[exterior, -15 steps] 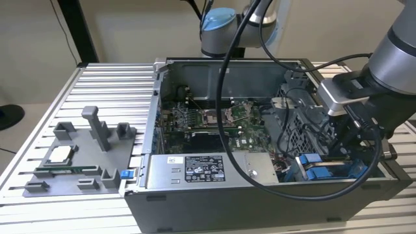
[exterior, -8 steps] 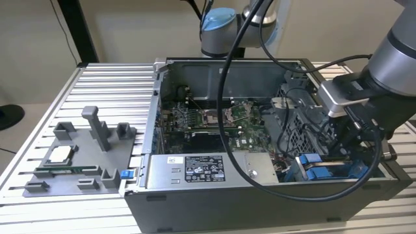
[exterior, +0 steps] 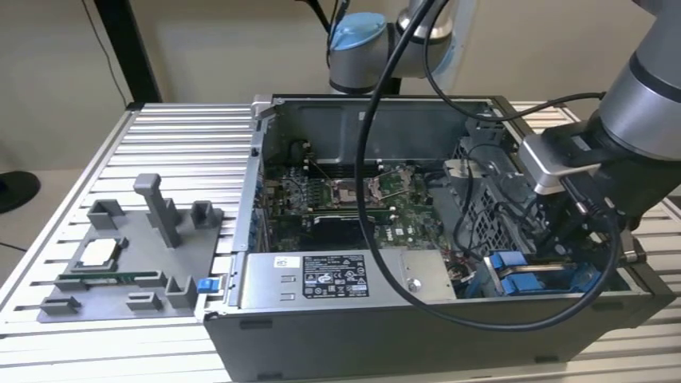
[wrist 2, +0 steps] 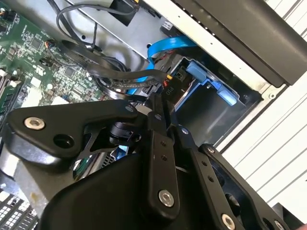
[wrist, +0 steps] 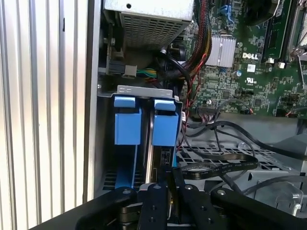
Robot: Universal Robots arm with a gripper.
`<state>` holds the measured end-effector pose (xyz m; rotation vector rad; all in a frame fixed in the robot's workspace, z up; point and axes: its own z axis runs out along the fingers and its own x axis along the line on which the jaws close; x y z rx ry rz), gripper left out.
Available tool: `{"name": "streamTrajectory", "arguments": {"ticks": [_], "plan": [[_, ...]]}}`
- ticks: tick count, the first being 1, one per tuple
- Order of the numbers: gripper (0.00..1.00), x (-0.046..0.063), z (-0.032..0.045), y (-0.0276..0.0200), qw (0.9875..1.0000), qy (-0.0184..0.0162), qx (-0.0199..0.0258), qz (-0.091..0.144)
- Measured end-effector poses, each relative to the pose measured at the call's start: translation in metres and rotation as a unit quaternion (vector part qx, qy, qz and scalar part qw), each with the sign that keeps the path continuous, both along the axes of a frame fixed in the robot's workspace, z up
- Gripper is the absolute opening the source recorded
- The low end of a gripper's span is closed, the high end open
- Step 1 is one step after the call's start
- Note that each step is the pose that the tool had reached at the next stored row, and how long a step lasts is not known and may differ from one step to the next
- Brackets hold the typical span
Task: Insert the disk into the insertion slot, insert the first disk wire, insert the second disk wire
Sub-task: 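Insert the second disk wire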
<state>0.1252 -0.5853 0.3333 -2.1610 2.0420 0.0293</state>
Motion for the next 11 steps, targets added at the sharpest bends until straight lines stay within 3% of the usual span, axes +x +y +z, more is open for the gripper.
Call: {"name": "streamTrajectory", "arguments": {"ticks": [1, 3, 11], "plan": [[1.0, 0.0, 0.0006, 0.0, 1.0, 0.0, 0.0009, 0.0], [1.0, 0.0, 0.0061, 0.0001, 1.0, -0.0001, 0.0022, 0.0], [1.0, 0.0, 0.0416, 0.0, 1.0, 0.0, 0.001, 0.0]]}}
